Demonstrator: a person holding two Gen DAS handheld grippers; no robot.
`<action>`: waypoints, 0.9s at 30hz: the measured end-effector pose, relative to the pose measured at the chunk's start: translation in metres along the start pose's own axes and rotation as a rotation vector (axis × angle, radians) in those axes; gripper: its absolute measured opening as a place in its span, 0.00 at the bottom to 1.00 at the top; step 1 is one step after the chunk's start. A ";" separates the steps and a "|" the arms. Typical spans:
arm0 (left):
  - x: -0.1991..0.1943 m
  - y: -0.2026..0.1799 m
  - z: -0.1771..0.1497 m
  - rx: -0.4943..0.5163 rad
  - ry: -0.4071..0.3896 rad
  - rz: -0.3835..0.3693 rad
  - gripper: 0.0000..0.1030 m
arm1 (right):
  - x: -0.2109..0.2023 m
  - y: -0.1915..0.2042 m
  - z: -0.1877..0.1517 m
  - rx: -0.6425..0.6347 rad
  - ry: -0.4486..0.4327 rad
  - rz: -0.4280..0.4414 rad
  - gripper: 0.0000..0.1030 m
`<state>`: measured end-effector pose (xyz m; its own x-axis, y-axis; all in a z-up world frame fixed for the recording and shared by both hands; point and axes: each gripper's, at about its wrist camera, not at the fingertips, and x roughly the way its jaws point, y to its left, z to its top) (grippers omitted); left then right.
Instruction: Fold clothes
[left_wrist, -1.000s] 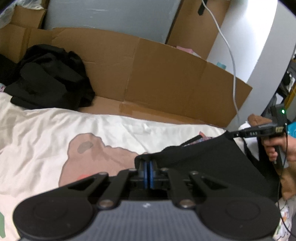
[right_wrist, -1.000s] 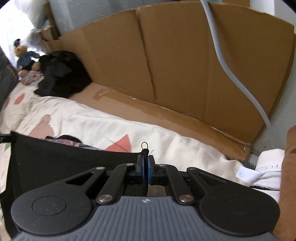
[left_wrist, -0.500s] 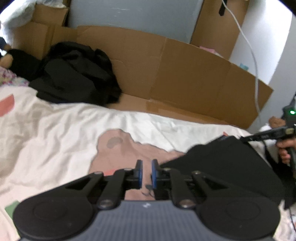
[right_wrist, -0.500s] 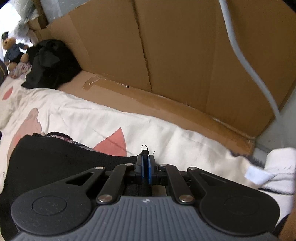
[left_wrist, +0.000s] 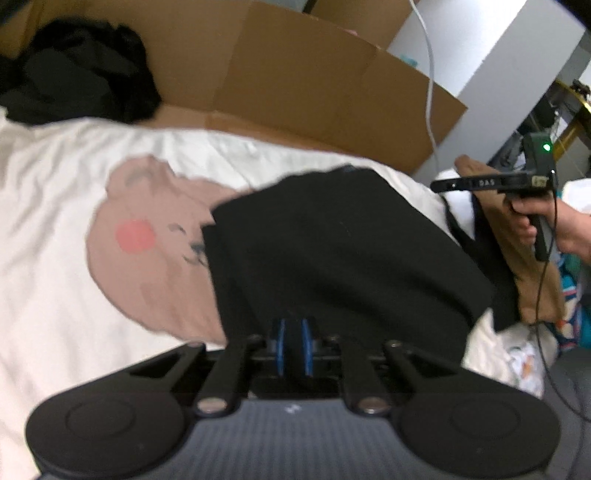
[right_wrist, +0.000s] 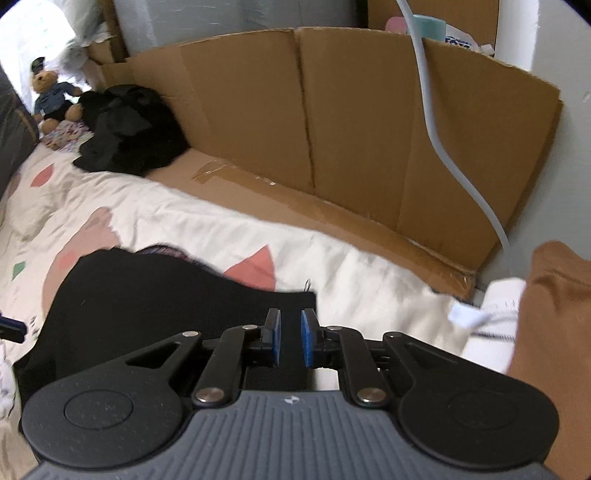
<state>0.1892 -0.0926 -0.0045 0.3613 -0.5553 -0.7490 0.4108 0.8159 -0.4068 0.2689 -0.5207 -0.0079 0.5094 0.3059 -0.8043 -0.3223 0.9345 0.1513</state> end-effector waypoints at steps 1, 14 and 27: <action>-0.001 -0.002 -0.002 -0.006 -0.001 0.001 0.23 | -0.006 0.002 -0.004 -0.005 0.004 0.002 0.14; 0.028 -0.027 -0.022 0.030 0.115 0.038 0.31 | -0.050 0.023 -0.057 -0.036 0.047 0.042 0.26; 0.014 -0.011 -0.031 0.028 0.127 0.034 0.04 | -0.025 0.035 -0.090 -0.052 0.147 0.005 0.26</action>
<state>0.1637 -0.1042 -0.0272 0.2672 -0.5014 -0.8229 0.4245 0.8279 -0.3666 0.1734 -0.5119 -0.0341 0.3867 0.2771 -0.8796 -0.3671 0.9212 0.1288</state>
